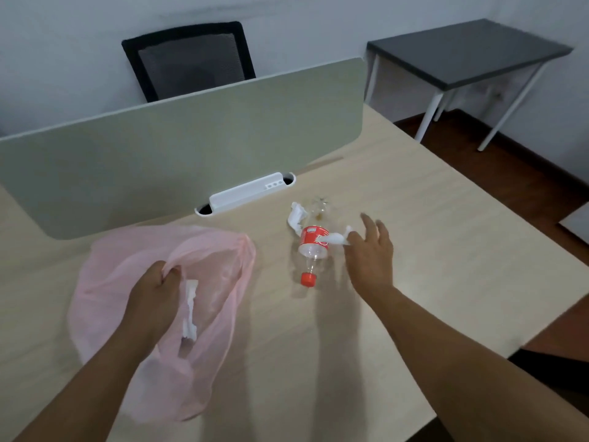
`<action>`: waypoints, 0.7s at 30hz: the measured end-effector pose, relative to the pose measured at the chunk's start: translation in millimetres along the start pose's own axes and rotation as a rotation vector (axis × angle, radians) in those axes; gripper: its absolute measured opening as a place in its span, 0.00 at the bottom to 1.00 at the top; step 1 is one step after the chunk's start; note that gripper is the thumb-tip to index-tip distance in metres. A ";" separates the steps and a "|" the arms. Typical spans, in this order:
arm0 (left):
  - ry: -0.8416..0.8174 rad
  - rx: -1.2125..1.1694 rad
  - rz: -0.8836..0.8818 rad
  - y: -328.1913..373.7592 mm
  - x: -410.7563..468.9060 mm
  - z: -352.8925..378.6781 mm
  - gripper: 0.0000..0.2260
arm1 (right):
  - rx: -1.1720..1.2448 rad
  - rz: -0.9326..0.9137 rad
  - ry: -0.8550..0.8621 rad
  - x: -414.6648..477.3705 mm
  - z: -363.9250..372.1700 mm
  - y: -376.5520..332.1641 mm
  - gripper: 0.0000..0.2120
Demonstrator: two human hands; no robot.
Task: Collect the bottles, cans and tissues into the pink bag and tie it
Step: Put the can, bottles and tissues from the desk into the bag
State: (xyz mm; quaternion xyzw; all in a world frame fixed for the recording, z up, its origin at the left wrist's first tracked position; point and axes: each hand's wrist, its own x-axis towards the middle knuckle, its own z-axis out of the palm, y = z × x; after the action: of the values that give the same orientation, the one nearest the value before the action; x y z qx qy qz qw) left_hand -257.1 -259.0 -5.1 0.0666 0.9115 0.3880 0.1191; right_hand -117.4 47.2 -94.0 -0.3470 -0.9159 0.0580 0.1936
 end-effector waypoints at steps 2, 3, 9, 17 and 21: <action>-0.008 0.003 0.005 2.0 -1.0 1.1 0.12 | -0.006 0.024 -0.206 -12.0 12.4 27.7 0.12; -0.017 0.005 0.006 2.8 -1.6 1.2 0.12 | 0.016 0.034 -0.345 -18.3 16.3 35.0 0.13; 0.021 -0.051 -0.021 5.5 3.5 -16.2 0.12 | 0.496 -0.040 -0.234 -13.3 -15.5 -25.6 0.08; 0.161 -0.106 -0.095 2.0 4.0 -55.5 0.13 | 0.658 -0.478 -0.601 -42.3 -12.0 -222.4 0.23; 0.197 -0.102 -0.094 -1.0 5.1 -67.9 0.14 | 0.362 -0.520 -0.740 -56.0 -5.7 -239.1 0.46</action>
State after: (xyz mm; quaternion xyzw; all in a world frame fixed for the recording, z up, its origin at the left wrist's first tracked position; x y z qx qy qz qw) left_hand -280.3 -305.5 38.9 -0.0209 0.8999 0.4327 0.0504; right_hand -223.4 -169.8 -48.9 -0.0235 -0.9547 0.2857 -0.0798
